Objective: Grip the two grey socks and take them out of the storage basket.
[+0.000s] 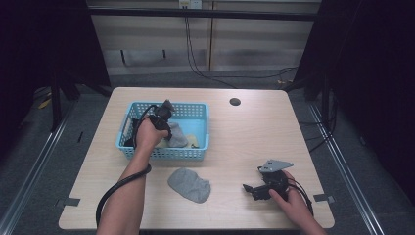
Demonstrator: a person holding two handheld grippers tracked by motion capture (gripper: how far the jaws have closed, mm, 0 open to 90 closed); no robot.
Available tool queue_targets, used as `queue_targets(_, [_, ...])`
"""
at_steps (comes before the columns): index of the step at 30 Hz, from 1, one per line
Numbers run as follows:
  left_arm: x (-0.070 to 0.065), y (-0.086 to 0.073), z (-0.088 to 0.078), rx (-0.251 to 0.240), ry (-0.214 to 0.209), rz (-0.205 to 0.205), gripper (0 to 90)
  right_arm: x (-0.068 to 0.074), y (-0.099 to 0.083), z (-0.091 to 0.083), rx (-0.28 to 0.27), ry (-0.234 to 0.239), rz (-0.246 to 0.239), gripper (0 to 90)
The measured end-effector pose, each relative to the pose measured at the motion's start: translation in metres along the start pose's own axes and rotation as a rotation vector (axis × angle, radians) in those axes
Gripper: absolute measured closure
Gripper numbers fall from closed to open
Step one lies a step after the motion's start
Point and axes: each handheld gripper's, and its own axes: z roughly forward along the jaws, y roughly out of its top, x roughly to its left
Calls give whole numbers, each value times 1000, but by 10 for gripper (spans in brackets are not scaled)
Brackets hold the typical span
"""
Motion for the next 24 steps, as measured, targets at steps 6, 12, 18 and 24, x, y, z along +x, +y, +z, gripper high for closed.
queue_targets(6, [-1, 1, -19, -4, -17, -2, 865, 0, 0, 0, -1, 0, 3, 99])
queue_targets(12, [-3, 3, -31, 16, -43, 19, 864, 0, 0, 0, -1, -1, 3, 99])
queue_targets(18, [-2, 5, -43, 24, -54, 29, 865, 0, 0, 0, -1, -1, 3, 99])
queue_targets(24, [-4, 6, -54, 17, -65, 40, 865, 0, 0, 0, -2, -1, 3, 99])
